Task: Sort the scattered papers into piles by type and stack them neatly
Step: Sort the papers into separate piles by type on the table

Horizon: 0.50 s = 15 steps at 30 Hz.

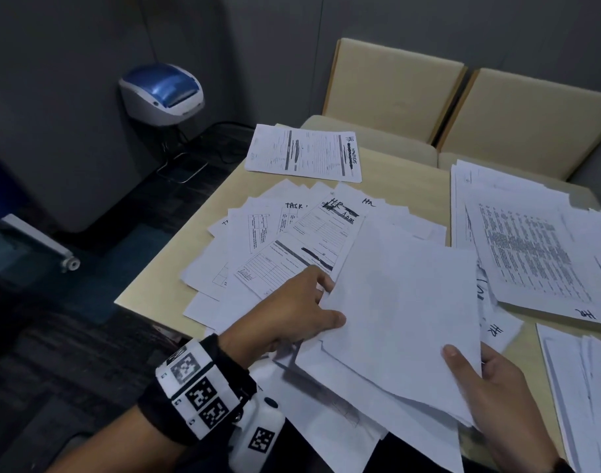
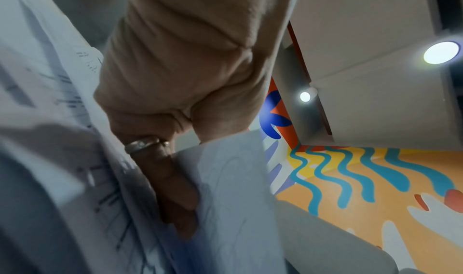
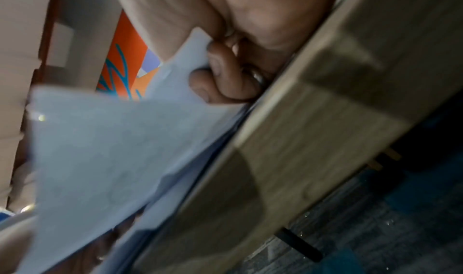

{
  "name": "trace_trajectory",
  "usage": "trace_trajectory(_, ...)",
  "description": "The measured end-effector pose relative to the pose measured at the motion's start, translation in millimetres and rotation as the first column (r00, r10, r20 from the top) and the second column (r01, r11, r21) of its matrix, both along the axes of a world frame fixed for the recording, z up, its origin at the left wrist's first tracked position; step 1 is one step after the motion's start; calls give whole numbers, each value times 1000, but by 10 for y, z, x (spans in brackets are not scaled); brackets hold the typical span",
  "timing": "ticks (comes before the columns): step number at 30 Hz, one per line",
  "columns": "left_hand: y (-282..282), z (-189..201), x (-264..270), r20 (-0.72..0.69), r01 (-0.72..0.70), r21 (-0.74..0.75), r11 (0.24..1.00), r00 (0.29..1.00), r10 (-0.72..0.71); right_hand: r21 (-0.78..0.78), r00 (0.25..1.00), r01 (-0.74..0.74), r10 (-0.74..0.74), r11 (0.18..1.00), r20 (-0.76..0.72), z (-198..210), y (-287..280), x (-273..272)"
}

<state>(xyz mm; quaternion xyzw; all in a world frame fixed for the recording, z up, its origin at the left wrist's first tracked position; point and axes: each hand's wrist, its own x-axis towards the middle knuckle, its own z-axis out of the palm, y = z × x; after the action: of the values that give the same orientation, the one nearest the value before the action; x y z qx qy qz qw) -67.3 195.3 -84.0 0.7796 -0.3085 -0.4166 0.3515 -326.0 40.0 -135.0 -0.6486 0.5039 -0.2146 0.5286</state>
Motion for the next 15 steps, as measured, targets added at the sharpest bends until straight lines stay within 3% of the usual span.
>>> trace_trajectory(3, -7, -62, -6, -60, -45, -80, 996, 997, 40, -72, 1000, -1, 0, 997, -26, -21, 13, -14)
trace_trajectory(6, -12, 10, 12, -40, 7, -207, 978, 999, -16, -128, 999, 43, -42, 991, 10, -3, 23, -35)
trace_trajectory(10, 14, 170, 48, -89, 17, -366, 930, 995, -53, -153, 983, 122, -98, 981, 154, 128, -20, -58)
trace_trajectory(12, 36, 205, 54, -166, 4, -403, 915, 983, -78, -98, 968, 87, -61, 991, 243, 248, -1, -38)
trace_trajectory(15, 59, 207, 16, -169, 89, -448, 890, 969, -181, -92, 948, 45, -14, 995, 318, 435, 107, 19)
